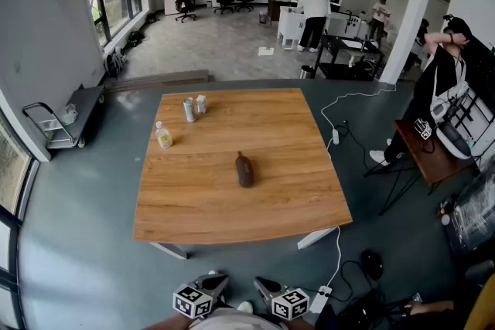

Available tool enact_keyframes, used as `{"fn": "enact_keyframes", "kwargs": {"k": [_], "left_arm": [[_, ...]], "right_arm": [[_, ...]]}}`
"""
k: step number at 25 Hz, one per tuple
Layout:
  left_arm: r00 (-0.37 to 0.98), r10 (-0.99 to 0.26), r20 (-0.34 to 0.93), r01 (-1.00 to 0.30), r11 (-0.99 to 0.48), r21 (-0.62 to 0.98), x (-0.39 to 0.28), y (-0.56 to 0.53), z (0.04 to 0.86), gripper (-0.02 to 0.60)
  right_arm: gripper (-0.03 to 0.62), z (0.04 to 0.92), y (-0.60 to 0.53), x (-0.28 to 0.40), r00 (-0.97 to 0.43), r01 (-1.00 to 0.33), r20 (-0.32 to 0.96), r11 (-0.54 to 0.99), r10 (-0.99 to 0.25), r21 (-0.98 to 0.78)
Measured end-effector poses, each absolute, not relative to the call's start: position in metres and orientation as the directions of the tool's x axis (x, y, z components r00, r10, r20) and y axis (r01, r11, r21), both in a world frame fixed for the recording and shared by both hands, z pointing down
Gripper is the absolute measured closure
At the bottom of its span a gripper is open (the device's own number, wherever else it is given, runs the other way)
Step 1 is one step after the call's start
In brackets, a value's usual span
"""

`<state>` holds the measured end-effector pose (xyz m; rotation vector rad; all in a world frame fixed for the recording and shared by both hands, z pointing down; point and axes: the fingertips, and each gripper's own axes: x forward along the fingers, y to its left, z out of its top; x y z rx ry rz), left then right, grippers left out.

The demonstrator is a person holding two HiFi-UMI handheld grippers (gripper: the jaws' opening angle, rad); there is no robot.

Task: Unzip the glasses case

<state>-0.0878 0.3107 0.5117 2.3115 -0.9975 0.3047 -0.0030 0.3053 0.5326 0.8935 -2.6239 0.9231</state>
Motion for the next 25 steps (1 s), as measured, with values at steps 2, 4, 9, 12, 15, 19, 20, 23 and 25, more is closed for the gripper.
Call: {"fn": "enact_keyframes", "kwargs": {"k": [2, 4, 9, 12, 15, 19, 20, 23, 25], "left_arm": [[0.700, -0.580, 0.417, -0.714, -0.545, 0.439, -0.086, 0.292, 0.515, 0.575], [0.702, -0.580, 0.413, -0.712, -0.542, 0.447, -0.089, 0.270, 0.518, 0.575], [0.725, -0.572, 0.383, -0.687, -0.561, 0.462, -0.107, 0.210, 0.513, 0.575], [0.739, -0.564, 0.368, -0.671, -0.571, 0.473, -0.121, 0.186, 0.513, 0.575], [0.742, -0.575, 0.343, -0.665, -0.573, 0.479, -0.138, 0.157, 0.512, 0.575], [0.741, -0.580, 0.339, -0.664, -0.555, 0.502, -0.164, 0.126, 0.507, 0.575], [0.736, -0.580, 0.349, -0.669, -0.541, 0.510, -0.172, 0.124, 0.510, 0.575], [0.720, -0.583, 0.375, -0.684, -0.507, 0.525, -0.185, 0.120, 0.514, 0.575], [0.719, -0.581, 0.381, -0.684, -0.494, 0.537, -0.188, 0.121, 0.515, 0.575]], "right_arm": [[0.586, 0.533, 0.288, 0.000, -0.783, -0.622, 0.395, 0.621, -0.481, -0.477], [0.586, 0.531, 0.272, 0.002, -0.771, -0.637, 0.401, 0.612, -0.494, -0.469], [0.586, 0.527, 0.236, -0.005, -0.723, -0.690, 0.421, 0.553, -0.547, -0.467], [0.586, 0.528, 0.212, -0.015, -0.702, -0.712, 0.435, 0.548, -0.564, -0.439], [0.586, 0.521, 0.176, -0.028, -0.687, -0.727, 0.416, 0.554, -0.597, -0.406], [0.586, 0.501, 0.141, -0.056, -0.683, -0.730, 0.401, 0.573, -0.610, -0.371], [0.586, 0.501, 0.139, -0.062, -0.684, -0.730, 0.406, 0.575, -0.606, -0.370], [0.586, 0.506, 0.133, -0.068, -0.681, -0.732, 0.430, 0.564, -0.592, -0.383], [0.586, 0.512, 0.129, -0.066, -0.679, -0.734, 0.448, 0.553, -0.581, -0.395]]}}
